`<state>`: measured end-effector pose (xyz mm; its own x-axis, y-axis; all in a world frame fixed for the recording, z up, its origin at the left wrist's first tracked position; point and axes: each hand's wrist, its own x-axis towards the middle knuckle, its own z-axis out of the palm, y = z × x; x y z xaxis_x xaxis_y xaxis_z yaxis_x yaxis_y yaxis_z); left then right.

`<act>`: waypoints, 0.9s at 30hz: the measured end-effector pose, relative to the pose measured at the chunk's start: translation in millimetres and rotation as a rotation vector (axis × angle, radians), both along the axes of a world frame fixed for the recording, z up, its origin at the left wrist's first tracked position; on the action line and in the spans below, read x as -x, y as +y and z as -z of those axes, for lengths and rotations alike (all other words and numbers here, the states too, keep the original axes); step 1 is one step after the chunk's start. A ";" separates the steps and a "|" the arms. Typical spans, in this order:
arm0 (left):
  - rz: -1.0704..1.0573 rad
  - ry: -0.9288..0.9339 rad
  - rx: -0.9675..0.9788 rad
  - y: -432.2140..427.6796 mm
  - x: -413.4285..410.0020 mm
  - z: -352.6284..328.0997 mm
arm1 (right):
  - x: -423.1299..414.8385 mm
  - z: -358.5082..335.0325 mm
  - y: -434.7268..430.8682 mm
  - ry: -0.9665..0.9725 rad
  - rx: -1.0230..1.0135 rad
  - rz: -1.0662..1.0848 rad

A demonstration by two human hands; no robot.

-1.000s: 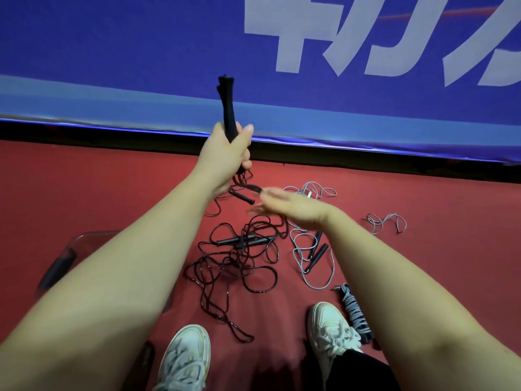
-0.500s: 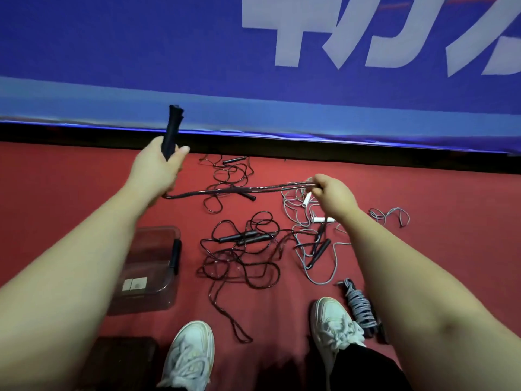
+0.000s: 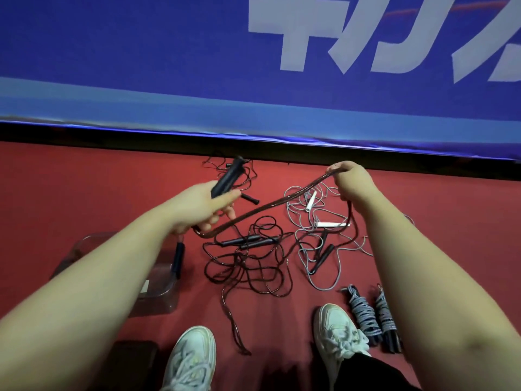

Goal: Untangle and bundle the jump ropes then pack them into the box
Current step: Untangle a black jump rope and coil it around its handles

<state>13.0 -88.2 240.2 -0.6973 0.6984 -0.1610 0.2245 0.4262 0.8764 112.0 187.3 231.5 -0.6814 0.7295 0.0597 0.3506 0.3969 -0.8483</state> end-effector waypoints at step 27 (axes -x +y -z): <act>0.106 -0.655 0.056 11.0 -6.2 5.7 | -2.0 18.5 -68.3 -0.199 0.381 -0.916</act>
